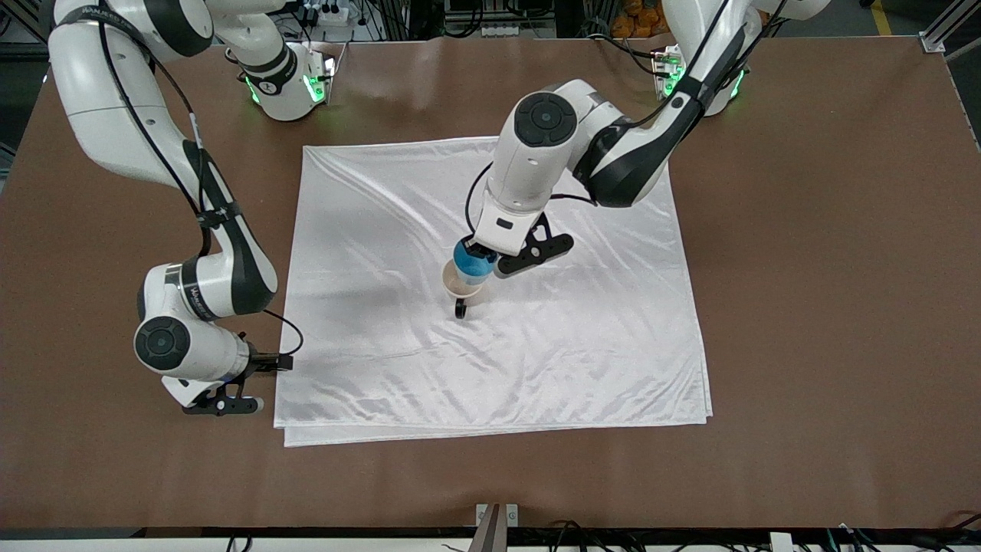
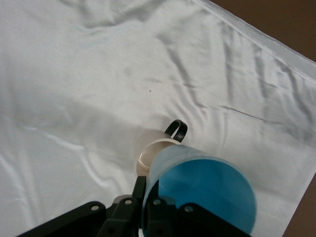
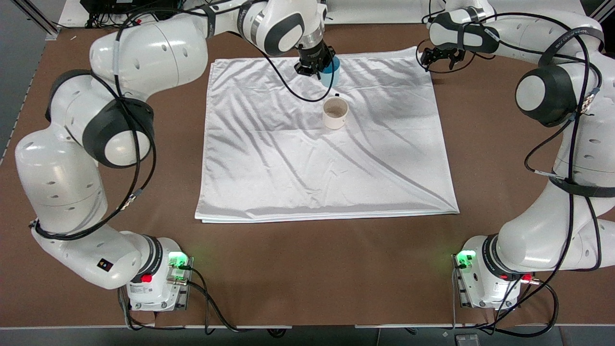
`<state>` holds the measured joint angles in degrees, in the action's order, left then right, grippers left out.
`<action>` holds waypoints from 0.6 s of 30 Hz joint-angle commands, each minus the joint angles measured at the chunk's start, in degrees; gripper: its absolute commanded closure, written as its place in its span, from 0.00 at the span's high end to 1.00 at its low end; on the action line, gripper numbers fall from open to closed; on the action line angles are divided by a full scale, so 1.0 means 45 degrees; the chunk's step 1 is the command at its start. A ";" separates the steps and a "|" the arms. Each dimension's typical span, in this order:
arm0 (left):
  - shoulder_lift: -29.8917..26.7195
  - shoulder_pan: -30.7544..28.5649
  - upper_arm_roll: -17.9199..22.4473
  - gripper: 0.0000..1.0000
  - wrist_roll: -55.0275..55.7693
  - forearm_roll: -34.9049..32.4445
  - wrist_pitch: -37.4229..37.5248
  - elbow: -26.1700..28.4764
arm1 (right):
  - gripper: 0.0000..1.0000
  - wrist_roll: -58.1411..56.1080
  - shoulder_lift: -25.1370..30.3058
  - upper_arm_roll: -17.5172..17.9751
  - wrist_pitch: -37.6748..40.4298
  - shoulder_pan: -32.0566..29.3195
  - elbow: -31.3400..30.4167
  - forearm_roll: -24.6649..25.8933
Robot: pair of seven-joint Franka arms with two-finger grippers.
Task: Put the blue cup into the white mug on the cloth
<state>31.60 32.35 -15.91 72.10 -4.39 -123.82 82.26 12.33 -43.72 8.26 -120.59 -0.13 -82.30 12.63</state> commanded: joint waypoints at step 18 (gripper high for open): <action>0.1709 0.2636 0.2323 0.00 0.0754 -0.0373 -0.0961 -0.0585 | 1.00 0.0112 0.4635 0.0450 -0.1581 -0.0499 -0.6455 0.0103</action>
<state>37.40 41.41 -8.06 73.43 -4.42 -127.42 81.46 12.32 -30.06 8.99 -126.48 -1.19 -102.43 12.62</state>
